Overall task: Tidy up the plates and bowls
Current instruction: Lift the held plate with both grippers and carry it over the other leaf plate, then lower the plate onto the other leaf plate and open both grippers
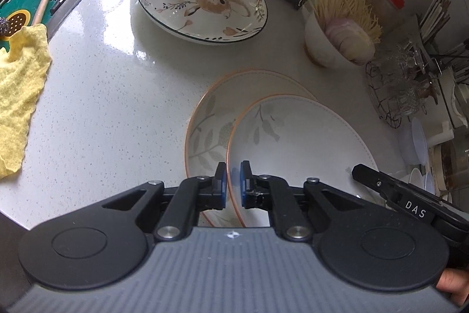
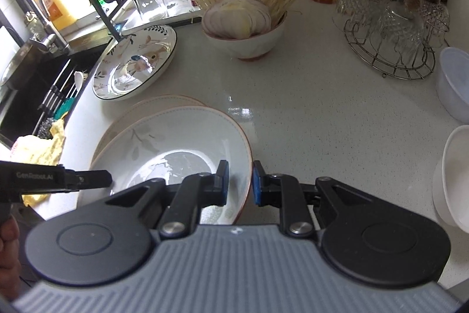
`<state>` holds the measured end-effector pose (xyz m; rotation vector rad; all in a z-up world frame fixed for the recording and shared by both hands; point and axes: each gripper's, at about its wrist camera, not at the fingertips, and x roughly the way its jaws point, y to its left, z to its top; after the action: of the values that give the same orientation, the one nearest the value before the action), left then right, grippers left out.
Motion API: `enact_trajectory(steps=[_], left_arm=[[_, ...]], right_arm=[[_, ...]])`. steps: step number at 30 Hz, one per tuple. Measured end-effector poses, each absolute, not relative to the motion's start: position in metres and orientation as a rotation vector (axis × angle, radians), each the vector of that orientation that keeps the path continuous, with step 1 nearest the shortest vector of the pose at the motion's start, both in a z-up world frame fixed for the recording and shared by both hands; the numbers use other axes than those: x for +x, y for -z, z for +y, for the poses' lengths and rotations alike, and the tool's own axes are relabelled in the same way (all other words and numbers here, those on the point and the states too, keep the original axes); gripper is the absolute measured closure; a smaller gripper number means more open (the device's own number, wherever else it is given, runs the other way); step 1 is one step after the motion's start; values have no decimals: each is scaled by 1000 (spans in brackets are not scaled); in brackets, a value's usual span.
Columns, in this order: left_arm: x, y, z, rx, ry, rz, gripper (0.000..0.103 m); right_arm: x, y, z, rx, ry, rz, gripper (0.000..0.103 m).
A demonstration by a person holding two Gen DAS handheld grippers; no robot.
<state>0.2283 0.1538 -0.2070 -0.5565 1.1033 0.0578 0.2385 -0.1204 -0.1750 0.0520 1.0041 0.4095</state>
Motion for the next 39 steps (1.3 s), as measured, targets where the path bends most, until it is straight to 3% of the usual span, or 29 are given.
enact_trajectory(steps=[34, 36, 39], left_arm=[[266, 207, 147, -412, -101, 1206, 86], [265, 206, 147, -426, -99, 1204, 81], [263, 205, 151, -487, -87, 1201, 63]], right_arm=[[261, 177, -99, -78, -432, 1007, 84], [261, 178, -98, -84, -434, 1010, 84], [261, 180, -94, -97, -440, 1015, 84]])
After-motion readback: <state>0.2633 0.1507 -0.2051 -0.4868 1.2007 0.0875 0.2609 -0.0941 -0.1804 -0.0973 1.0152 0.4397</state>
